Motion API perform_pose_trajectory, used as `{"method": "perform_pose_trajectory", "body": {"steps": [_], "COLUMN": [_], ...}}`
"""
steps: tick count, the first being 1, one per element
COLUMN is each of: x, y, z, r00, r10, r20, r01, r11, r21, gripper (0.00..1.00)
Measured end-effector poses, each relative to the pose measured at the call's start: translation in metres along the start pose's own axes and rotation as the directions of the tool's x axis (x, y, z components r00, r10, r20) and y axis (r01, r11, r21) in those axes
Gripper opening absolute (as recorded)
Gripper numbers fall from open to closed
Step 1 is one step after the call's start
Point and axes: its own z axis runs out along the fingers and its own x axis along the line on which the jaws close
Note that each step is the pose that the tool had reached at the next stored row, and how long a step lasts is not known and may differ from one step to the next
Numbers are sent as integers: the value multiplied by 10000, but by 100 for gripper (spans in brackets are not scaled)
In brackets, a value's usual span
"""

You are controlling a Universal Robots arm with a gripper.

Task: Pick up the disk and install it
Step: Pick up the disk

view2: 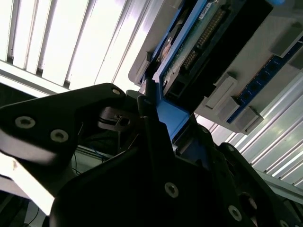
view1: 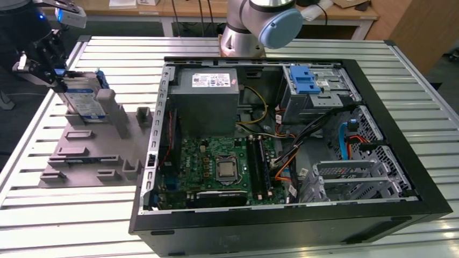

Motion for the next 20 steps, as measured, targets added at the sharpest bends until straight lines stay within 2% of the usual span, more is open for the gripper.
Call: {"method": "perform_pose_trajectory", "body": {"steps": [4, 8, 16, 18, 19, 20], "x": [2, 10, 11, 11, 11, 11], "y": [0, 1, 1, 1, 1, 1], "z": [1, 1, 1, 1, 1, 1], "r00": [10000, 9997, 9997, 9997, 9997, 9997], "r10": [-17, -226, -235, -236, -235, -236], "r20": [1, -1, -1, -1, -1, -2], "r01": [17, 226, 235, 236, 235, 236], "r11": [10000, 9997, 9997, 9997, 9997, 9997], "r21": [1, 0, 0, -1, -1, 0], "gripper": [37, 37, 37, 38, 44, 44]}}
